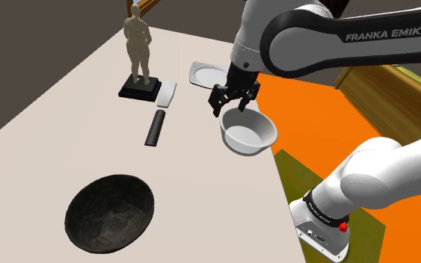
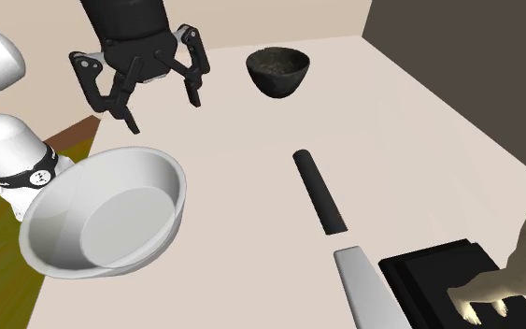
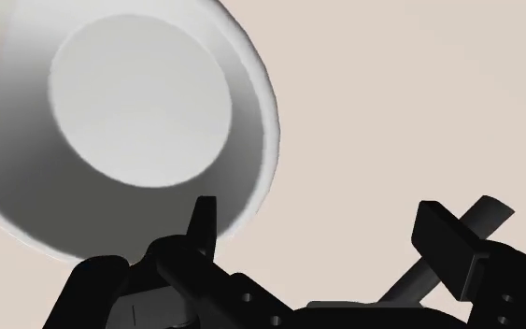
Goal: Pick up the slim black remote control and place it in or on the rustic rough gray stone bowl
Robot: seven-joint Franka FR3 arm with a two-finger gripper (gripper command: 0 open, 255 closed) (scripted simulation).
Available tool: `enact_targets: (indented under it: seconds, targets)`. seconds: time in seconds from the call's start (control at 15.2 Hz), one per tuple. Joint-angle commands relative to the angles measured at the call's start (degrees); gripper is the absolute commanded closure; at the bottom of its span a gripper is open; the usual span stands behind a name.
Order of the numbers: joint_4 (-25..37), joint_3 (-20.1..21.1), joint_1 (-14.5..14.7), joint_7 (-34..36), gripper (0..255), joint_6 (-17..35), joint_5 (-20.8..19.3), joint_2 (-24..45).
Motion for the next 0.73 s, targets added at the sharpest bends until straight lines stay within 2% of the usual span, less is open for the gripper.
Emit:
enact_targets:
  seconds: [0.0, 0.33, 0.66]
  targets:
    - [1.4, 3.1, -1.0, 5.5, 0, 2.8, -0.8, 3.5]
    - [7.6, 10.7, -4.8, 20.1, 0, 8.7, -7.1, 15.3]
    - [16.4, 15.9, -7.1, 37.5, 0, 11.0, -19.7, 29.5]
